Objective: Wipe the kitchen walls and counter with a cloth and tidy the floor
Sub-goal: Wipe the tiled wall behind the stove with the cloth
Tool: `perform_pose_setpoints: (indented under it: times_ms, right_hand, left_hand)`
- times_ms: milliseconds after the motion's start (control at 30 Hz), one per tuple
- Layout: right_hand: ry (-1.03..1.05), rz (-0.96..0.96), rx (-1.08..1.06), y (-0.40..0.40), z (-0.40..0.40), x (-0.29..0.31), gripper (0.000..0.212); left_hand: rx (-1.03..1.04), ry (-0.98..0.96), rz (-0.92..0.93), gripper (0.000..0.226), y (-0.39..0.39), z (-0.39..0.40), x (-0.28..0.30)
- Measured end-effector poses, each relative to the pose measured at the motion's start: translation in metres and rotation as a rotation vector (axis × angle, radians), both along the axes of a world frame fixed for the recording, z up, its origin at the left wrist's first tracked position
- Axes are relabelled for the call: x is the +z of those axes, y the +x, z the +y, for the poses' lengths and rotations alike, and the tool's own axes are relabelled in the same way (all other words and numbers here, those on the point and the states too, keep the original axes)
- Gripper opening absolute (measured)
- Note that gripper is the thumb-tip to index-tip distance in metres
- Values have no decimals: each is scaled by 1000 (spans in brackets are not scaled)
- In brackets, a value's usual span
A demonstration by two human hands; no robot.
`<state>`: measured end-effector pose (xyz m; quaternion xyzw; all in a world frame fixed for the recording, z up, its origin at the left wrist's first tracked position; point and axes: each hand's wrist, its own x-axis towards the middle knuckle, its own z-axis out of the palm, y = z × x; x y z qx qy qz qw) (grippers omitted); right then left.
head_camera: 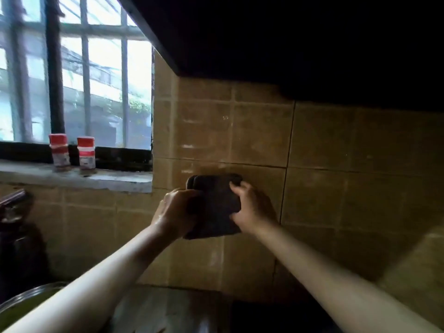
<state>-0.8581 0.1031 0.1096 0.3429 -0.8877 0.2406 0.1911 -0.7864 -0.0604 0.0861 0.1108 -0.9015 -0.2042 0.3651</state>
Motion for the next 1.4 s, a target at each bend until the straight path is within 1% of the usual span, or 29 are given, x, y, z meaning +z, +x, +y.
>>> perform_pose_setpoints:
  times_ms: [67, 233, 367, 500, 567, 667, 700, 733, 800, 900, 967, 1067, 1133, 1200, 1333, 1400]
  right_hand:
    - [-23, 27, 8, -11, 1, 15, 75]
    - [-101, 85, 16, -37, 3, 41, 80]
    - [-81, 209, 3, -49, -2, 63, 81]
    - [-72, 343, -20, -60, -12, 86, 82]
    - [-51, 381, -55, -65, -18, 95, 82]
    - [47, 425, -141, -70, -23, 101, 81]
    - [83, 445, -174, -70, -24, 100, 82]
    - [124, 491, -203, -71, -25, 99, 83]
    - [213, 648, -230, -79, -27, 92, 88]
    - [268, 822, -198, -95, -27, 86, 96]
    - [310, 862, -174, -102, -23, 87, 92]
    - [357, 897, -149, -109, -20, 85, 91]
    - [359, 893, -150, -115, -22, 80, 93]
    - [318, 910, -155, -120, -27, 79, 94]
    - [385, 1025, -201, -121, -35, 98, 91]
    - [380, 1071, -211, -123, -39, 105, 89]
  left_hand:
    - [-3, -61, 19, 53, -13, 2, 12]
    - [-27, -98, 137, 55, -35, 1, 36]
    - [-52, -158, 223, 52, -49, -2, 55]
    - [-11, -247, 291, 55, -63, -15, 76]
    - [60, -306, 294, 56, -69, -17, 85]
    - [331, -478, 167, 61, -73, -19, 94]
    - [383, -543, 134, 63, -74, -21, 95]
    - [405, -623, 129, 65, -76, -24, 95]
    - [433, -813, 148, 76, -78, -30, 93]
    - [451, -991, 155, 85, -84, -42, 87]
    - [432, -1005, 172, 82, -91, -46, 82]
    - [405, -936, 188, 73, -98, -47, 77]
    - [358, -896, 191, 76, -102, -51, 74]
    - [337, -899, 204, 79, -107, -56, 73]
    - [412, -933, 215, 82, -108, -67, 95]
    - [439, -968, 215, 83, -106, -72, 104]
